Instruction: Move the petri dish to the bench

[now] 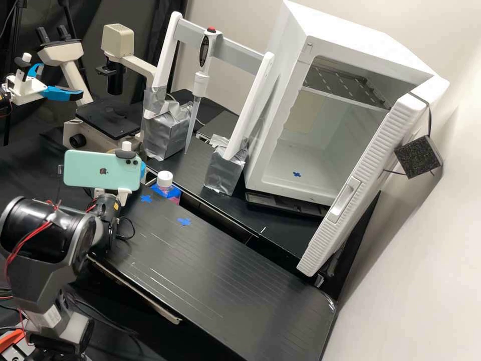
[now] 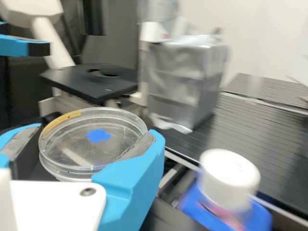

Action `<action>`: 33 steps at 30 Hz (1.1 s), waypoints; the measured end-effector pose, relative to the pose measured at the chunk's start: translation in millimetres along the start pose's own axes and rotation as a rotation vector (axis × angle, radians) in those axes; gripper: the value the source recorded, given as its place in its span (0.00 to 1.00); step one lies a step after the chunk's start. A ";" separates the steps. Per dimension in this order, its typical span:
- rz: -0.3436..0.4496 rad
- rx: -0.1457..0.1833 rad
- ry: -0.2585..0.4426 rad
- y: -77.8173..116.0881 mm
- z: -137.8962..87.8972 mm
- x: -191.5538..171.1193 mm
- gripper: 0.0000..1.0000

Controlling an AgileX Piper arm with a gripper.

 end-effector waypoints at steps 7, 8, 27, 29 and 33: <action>0.081 0.022 0.000 11.7 13.1 -26.5 0.00; 0.090 0.021 0.003 12.5 14.0 -29.7 0.00; 0.226 0.025 -0.128 35.7 66.5 -74.2 0.00; 0.219 0.030 -0.153 37.1 71.4 -79.7 0.00; 0.234 0.052 -0.217 41.5 81.7 -92.4 0.00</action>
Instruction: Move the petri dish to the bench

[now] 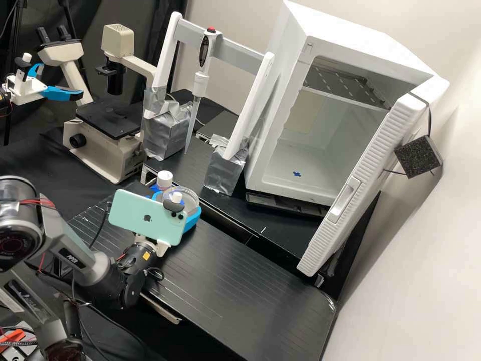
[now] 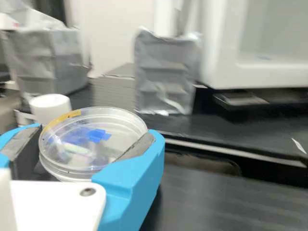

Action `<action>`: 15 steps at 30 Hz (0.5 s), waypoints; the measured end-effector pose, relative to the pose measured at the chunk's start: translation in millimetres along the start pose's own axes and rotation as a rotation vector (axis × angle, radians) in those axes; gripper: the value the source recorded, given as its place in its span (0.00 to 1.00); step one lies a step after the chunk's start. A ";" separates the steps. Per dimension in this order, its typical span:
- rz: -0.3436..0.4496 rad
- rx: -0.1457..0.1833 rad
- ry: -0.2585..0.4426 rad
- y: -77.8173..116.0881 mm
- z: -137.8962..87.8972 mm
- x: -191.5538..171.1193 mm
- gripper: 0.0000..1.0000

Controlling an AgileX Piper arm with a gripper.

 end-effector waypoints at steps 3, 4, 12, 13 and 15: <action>0.016 0.005 -0.033 4.3 5.1 -5.3 0.00; 0.022 0.001 -0.043 5.6 6.7 -6.9 0.00; 0.039 -0.003 -0.072 11.2 12.4 -16.3 0.00; 0.041 -0.010 -0.075 11.4 12.2 -17.5 0.00; 0.045 -0.019 -0.084 12.6 12.8 -19.6 0.00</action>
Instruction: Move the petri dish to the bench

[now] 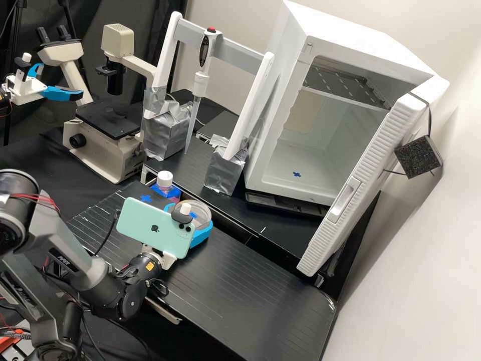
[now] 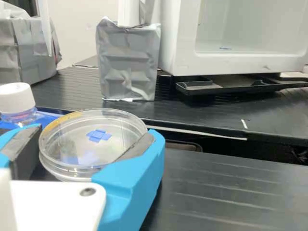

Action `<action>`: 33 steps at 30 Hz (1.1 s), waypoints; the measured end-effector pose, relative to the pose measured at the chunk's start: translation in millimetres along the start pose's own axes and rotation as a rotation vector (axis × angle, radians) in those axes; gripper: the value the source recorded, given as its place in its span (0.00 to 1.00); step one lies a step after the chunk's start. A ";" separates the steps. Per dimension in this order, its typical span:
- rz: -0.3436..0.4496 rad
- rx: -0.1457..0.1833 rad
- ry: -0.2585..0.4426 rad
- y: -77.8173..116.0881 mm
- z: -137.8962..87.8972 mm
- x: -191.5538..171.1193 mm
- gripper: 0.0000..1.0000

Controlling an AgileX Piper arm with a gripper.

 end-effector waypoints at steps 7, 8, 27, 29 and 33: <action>0.018 -0.006 -0.026 0.9 3.6 -7.8 0.00; 0.019 -0.005 -0.032 1.3 4.5 -8.6 0.00; 0.012 -0.015 -0.033 -3.6 0.8 -13.3 1.00; 0.011 -0.015 -0.031 -3.7 0.6 -13.1 1.00; 0.009 -0.010 -0.033 -6.0 0.2 -14.0 1.00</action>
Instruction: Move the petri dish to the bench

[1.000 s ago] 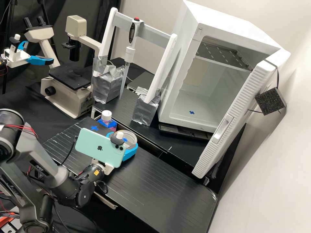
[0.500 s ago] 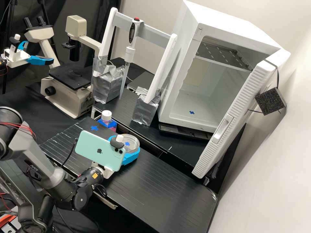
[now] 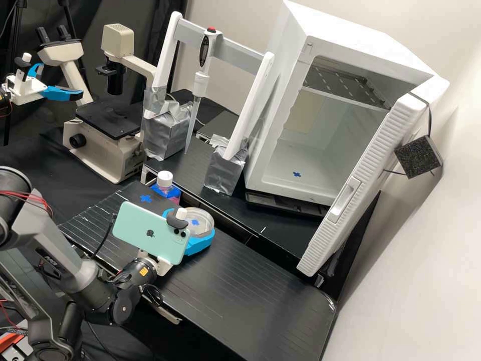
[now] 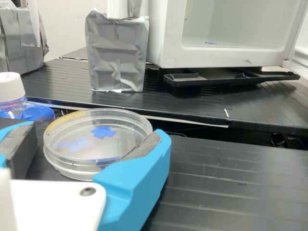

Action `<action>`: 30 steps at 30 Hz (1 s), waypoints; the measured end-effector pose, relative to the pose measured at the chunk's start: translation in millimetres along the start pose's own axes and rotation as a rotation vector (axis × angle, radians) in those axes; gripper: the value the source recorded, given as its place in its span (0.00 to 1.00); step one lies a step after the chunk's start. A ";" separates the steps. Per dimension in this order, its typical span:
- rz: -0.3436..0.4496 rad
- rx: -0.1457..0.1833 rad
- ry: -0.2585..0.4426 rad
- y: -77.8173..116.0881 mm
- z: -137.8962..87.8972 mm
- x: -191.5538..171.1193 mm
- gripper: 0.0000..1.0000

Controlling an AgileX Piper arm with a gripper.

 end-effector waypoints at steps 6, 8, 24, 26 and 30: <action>0.044 -0.028 -0.007 1.7 -7.9 -6.6 1.00; 0.064 -0.053 0.002 3.4 -12.6 -8.5 1.00; 0.298 -0.009 0.238 21.5 -58.1 22.5 1.00; 0.336 0.004 0.222 22.6 -59.3 28.1 1.00; 0.369 0.042 0.185 21.6 -55.5 34.8 1.00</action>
